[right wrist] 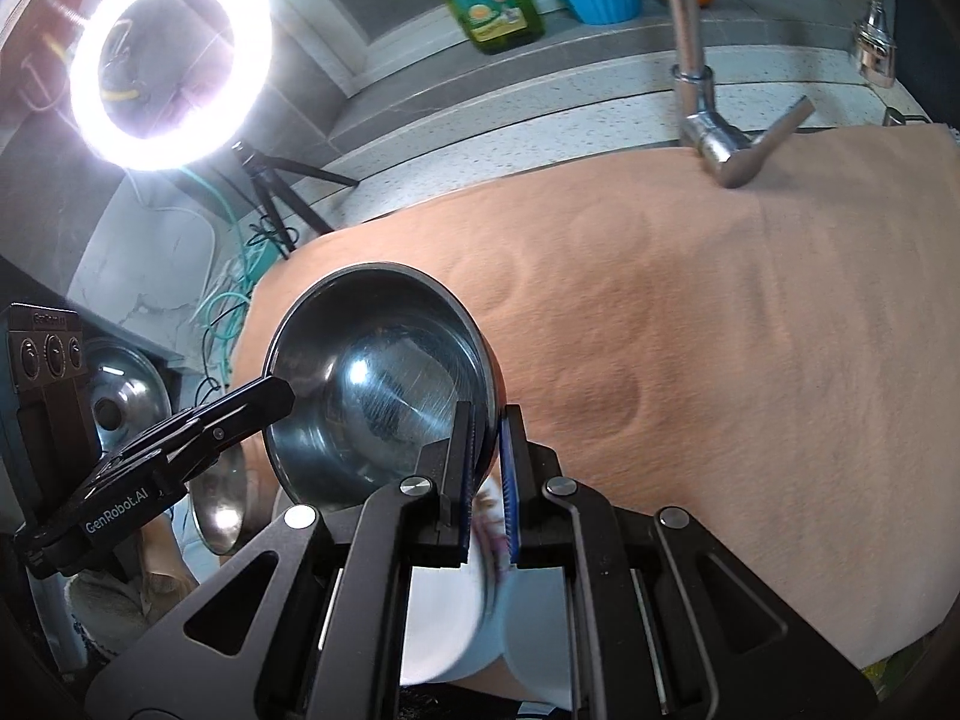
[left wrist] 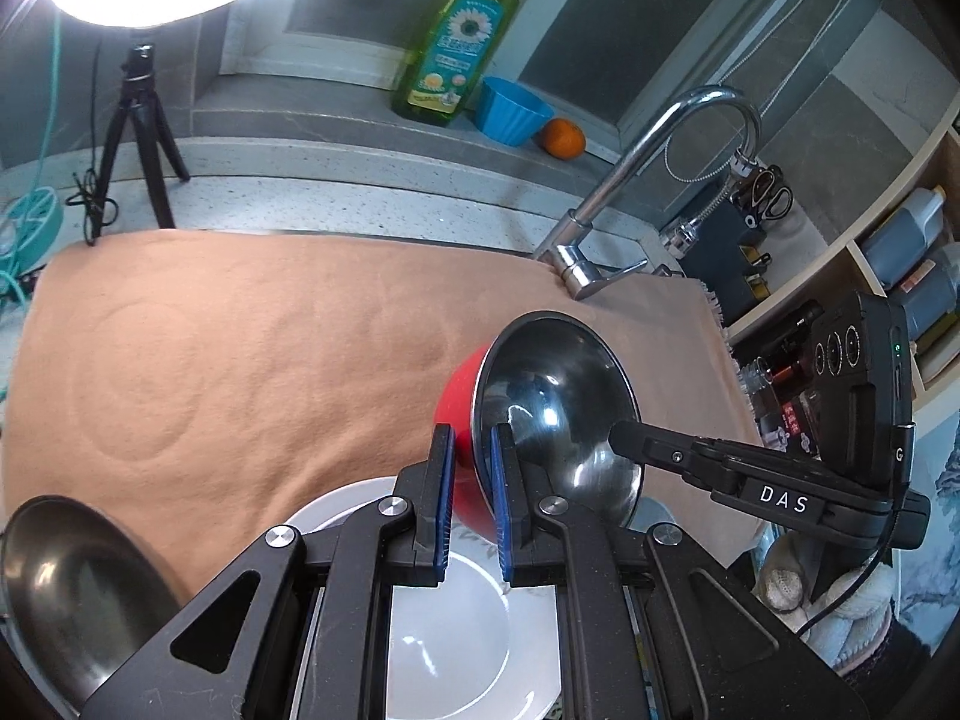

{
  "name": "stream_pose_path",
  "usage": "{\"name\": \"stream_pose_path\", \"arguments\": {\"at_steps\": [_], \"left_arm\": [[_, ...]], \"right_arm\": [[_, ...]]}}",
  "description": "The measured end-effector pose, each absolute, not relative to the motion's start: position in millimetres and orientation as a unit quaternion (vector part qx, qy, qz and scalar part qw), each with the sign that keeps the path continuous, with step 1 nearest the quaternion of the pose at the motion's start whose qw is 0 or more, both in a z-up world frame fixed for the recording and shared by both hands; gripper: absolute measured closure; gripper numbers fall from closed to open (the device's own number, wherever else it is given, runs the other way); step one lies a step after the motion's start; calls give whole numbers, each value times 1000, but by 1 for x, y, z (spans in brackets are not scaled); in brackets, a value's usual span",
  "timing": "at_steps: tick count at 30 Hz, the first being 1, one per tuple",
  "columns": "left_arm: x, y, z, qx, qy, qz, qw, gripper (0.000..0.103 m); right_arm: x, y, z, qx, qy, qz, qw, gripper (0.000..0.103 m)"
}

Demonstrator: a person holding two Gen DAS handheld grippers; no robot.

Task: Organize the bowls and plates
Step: 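Lift the red-backed bowl and lower it into the large steel bowl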

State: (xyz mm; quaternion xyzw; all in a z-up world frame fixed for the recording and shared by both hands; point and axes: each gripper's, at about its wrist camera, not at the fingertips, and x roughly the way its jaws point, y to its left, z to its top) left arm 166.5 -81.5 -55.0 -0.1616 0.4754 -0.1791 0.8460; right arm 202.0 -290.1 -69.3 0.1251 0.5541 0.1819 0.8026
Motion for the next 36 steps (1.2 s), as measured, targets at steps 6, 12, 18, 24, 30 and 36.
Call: {"name": "stream_pose_path", "arguments": {"at_steps": [6, 12, 18, 24, 30, 36], "left_arm": [[153, -57, -50, -164, 467, -167, 852, 93], [139, -28, -48, -174, 462, -151, 857, 93], [123, 0, -49, -190, 460, -133, 857, 93], [108, 31, -49, -207, 454, -109, 860, 93], [93, 54, -53, -220, 453, -85, 860, 93], [78, 78, -62, -234, 456, -60, 856, 93]], "right_arm": [[196, -263, -64, 119, 552, 195, 802, 95], [188, -234, -62, 110, 552, 213, 798, 95], [179, -200, -61, 98, 554, 234, 793, 95], [172, -164, -60, 83, 556, 256, 786, 95], [163, -130, -63, 69, 559, 278, 778, 94], [156, -105, -64, 59, 561, 296, 771, 94]]}}
